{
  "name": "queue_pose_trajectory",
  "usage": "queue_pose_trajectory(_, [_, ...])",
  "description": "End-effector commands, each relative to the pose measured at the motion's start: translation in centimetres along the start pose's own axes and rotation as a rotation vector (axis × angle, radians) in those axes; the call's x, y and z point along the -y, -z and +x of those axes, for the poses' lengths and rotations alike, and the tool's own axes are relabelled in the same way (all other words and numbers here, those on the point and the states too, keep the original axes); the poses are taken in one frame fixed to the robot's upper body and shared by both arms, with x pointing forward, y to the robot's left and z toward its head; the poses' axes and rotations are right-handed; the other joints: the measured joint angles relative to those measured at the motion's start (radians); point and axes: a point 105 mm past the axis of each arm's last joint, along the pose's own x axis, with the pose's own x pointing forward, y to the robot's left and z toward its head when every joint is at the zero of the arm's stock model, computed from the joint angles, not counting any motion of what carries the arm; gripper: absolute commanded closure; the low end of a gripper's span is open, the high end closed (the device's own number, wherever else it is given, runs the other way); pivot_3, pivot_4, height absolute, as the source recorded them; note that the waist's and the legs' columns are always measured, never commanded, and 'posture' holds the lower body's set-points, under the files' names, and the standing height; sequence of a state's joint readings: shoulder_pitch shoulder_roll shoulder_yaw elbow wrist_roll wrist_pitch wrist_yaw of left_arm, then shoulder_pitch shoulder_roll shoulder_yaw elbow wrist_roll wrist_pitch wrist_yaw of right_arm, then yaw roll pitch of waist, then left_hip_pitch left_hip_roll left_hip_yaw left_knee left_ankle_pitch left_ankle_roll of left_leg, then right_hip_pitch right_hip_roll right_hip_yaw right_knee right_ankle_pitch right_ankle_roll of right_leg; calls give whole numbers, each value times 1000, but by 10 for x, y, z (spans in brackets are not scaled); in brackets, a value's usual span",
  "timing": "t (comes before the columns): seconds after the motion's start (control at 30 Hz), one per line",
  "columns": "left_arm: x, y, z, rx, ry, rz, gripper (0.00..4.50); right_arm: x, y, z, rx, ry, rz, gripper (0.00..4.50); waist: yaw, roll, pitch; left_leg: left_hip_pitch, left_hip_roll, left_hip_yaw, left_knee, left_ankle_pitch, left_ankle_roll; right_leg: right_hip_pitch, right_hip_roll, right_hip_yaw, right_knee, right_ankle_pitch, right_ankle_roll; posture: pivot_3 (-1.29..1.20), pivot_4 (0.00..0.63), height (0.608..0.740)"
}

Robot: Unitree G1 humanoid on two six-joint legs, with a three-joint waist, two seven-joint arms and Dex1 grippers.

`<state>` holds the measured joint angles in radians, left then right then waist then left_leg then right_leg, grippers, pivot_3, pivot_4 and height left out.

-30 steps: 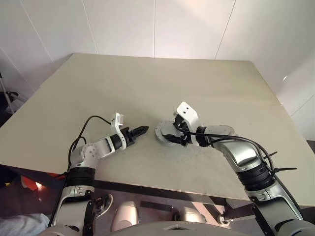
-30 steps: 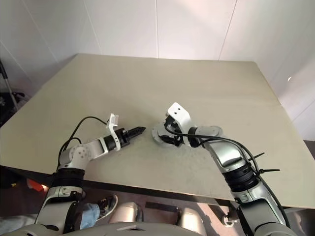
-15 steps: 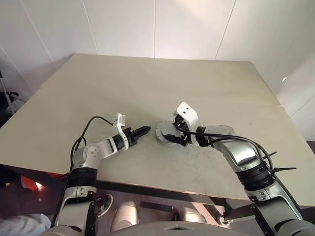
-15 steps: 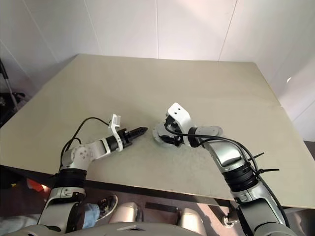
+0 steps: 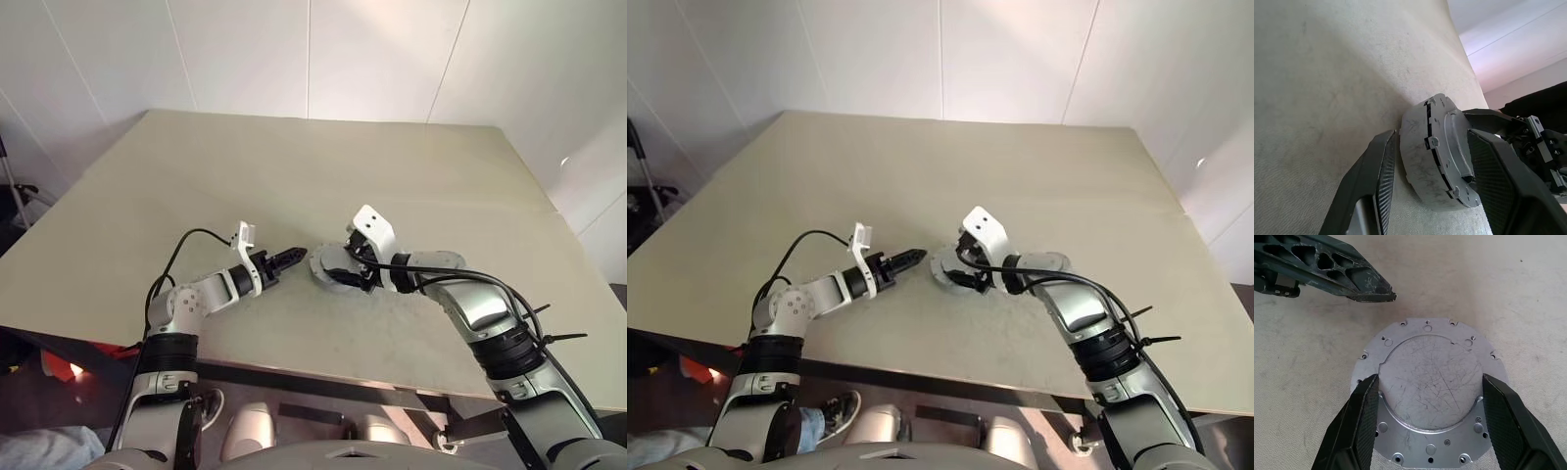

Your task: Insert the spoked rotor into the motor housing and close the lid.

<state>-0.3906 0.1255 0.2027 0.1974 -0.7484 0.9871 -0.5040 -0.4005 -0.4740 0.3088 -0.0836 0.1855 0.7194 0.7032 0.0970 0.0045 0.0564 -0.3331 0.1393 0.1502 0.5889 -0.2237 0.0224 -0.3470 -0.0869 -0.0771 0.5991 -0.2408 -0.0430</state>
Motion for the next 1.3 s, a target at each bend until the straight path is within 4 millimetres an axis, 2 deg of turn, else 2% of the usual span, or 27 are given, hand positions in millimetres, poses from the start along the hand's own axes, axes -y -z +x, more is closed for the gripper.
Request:
queue_pose_trajectory(0.03, [17, -11, 6, 25, 56, 29, 2063, -5, 74, 5, -247, 5, 125, 1342, 0, -1, -2, 1, 0, 0, -3, 1, -1, 3, 0, 0, -4, 0, 0, 0, 0, 740])
queue_pose_trajectory(0.1, [19, -9, 11, 12, 62, 21, 2063, -4, 74, 5, -247, 6, 124, 1342, -1, -2, -4, 5, 0, 0, -13, 3, -4, 10, 0, -1, -14, 0, 0, 0, 0, 740])
queue_pose_trajectory(0.2, [22, -6, 22, -9, 75, 3, 2063, -3, 74, 5, -249, 10, 122, 1342, -1, -5, -7, 7, -1, 0, -13, 3, -4, 12, 0, -1, -15, 0, 0, 0, 0, 740])
queue_pose_trajectory(0.3, [21, 5, 43, -65, 57, -13, 2063, -2, 74, 5, -249, 12, 116, 1342, -1, -5, -8, 8, -1, 0, -14, 3, -4, 13, 0, -1, -16, 0, 1, 0, 0, 740])
queue_pose_trajectory(0.4, [22, 10, 56, -94, 57, -26, 2640, -2, 74, 5, -248, 13, 113, 1342, -1, -5, -10, 8, -1, 0, -16, 3, -4, 14, 1, -1, -20, 0, 1, 0, 0, 740])
queue_pose_trajectory(0.57, [44, 15, 67, -130, 156, -19, 4320, 0, 74, 3, -246, 27, 115, 1342, -2, -6, -12, 8, -1, 0, -18, 3, -4, 15, 1, -1, -24, 0, 2, 0, 0, 740])
queue_pose_trajectory(0.6, [46, 16, 68, -135, 167, -21, 4432, 0, 74, 3, -245, 31, 117, 1342, -2, -6, -12, 9, -1, 0, -19, 3, -4, 15, 1, -1, -24, 0, 2, 0, 0, 740])
queue_pose_trajectory(0.77, [55, 3, 64, -99, 219, -35, 4432, 1, 74, 3, -243, 37, 120, 1342, -2, -6, -12, 9, -1, 1, -20, 3, -4, 14, 0, -1, -25, 0, 2, 0, 0, 740])
queue_pose_trajectory(0.93, [89, -28, 49, 12, 400, -67, 4432, 2, 74, 4, -244, 41, 117, 1342, -3, -6, -12, 9, -1, 1, -24, 3, -4, 14, 1, -1, -26, 0, 2, 0, 0, 740])
queue_pose_trajectory(1.0, [94, -36, 44, 35, 420, -73, 4432, 3, 74, 3, -244, 41, 117, 1342, -4, -6, -12, 9, -1, 1, -24, 3, -5, 14, 1, -1, -26, 0, 2, 0, 0, 740])
queue_pose_trajectory(1.07, [86, -31, 44, 17, 375, -81, 4432, 2, 74, 4, -245, 40, 118, 1342, -4, -5, -12, 9, -1, 1, -24, 3, -5, 14, 1, -1, -27, 0, 2, 0, 0, 740])
queue_pose_trajectory(1.17, [61, -11, 49, -64, 243, -87, 4432, 2, 74, 5, -243, 38, 119, 1342, -4, -5, -11, 10, -2, 1, -25, 3, -5, 13, 1, -1, -28, 0, 3, 0, 0, 740])
queue_pose_trajectory(1.23, [23, 13, 53, -146, 33, -125, 4432, 2, 73, 5, -242, 39, 121, 1342, -4, -5, -11, 10, -2, 1, -26, 3, -5, 12, 1, -1, -28, -1, 3, 0, 0, 740])
queue_pose_trajectory(1.3, [-2, 34, 51, -211, -99, -152, 4432, 2, 73, 5, -239, 42, 122, 1342, -6, -5, -10, 16, -2, 1, -26, 3, -4, 11, 1, -1, -29, -3, 7, 0, 0, 740])
